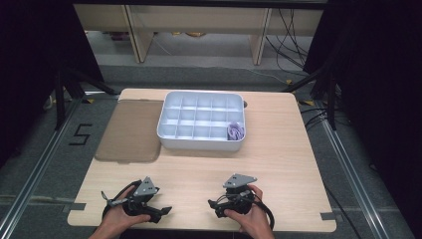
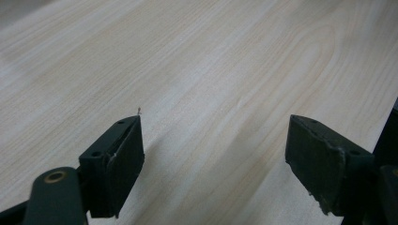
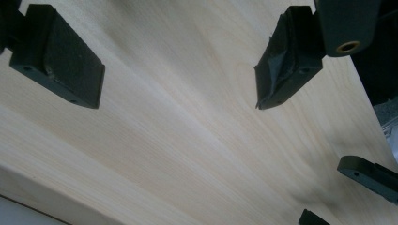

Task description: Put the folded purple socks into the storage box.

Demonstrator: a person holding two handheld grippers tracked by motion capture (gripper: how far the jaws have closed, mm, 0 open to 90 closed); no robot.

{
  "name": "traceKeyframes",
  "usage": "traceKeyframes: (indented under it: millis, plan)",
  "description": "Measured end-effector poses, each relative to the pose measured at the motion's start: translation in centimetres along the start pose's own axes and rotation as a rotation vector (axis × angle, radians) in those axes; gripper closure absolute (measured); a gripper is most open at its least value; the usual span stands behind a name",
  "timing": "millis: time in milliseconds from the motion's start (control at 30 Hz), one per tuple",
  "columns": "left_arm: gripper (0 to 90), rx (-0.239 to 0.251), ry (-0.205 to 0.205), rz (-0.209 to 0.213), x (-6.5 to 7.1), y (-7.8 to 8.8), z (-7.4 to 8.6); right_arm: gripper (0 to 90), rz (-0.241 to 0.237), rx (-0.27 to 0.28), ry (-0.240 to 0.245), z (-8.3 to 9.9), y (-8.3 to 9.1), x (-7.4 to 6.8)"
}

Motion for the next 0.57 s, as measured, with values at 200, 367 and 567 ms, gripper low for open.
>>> traceKeyframes:
  millis: [200, 367, 567]
  plan:
    - [19.4, 0.0, 0.019, -0.01, 0.08, -0.07, 0.06, 16.7, 0.002, -0.004, -0.007, 0.31, 0.15, -0.05]
    - [19.4, -0.001, 0.002, -0.01, -0.06, 0.0, 0.03, 16.7, -0.002, 0.0, 0.001, 0.43, 0.08, -0.14]
    - [19.4, -0.001, 0.002, -0.012, -0.05, -0.03, 0.04, 16.7, 0.003, 0.006, 0.007, 0.5, 0.11, 0.12]
Point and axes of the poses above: each handheld gripper's, and its own axes: y roughly backward along the jaws, z roughly out of its underside, x roughly to its right, the point moved 10 cm from there along -y, roughly forward along the jaws, and after that the axes turned 1 degree about z, right-handed, at the moved point
